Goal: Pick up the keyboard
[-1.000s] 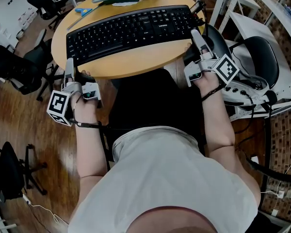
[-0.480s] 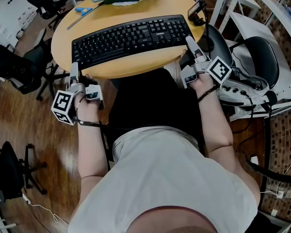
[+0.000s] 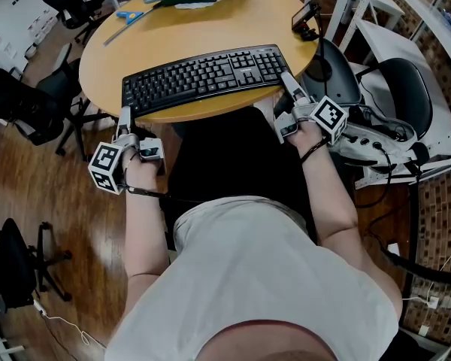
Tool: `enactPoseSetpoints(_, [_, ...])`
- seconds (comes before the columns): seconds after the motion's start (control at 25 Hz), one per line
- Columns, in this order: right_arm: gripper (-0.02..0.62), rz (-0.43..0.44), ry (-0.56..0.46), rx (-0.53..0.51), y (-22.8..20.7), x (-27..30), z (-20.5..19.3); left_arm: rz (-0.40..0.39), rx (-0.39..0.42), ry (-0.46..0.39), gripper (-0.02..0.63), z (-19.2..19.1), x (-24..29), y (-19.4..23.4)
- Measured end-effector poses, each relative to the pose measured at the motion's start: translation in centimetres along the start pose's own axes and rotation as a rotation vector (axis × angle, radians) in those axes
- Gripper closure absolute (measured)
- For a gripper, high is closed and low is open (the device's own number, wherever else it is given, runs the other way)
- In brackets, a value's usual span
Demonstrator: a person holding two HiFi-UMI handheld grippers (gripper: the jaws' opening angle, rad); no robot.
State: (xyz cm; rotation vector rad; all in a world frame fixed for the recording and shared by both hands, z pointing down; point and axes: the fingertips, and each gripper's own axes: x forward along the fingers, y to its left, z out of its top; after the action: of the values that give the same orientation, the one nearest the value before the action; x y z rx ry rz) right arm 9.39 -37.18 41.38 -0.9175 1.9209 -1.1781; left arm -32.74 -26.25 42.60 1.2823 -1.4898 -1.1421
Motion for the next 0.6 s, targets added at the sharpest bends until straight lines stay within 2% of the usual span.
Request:
enactPoseSetpoints(0.24, [0.474, -0.02, 0.011, -0.017, -0.5, 0.1, -0.3, 0.039, -0.003, 0.011, 0.288, -0.3, 0.0, 2.1])
enactPoseSetpoints(0.44, [0.459, -0.09, 0.05, -0.099, -0.6, -0.4, -0.8, 0.052, 0.053, 0.016, 0.282, -0.2, -0.1, 2.2])
enactPoseSetpoints(0.6, [0.448, -0.113, 0.074, -0.169, -0.5, -0.4, -0.9, 0.06, 0.083, 0.021, 0.278, -0.3, -0.2, 2.6])
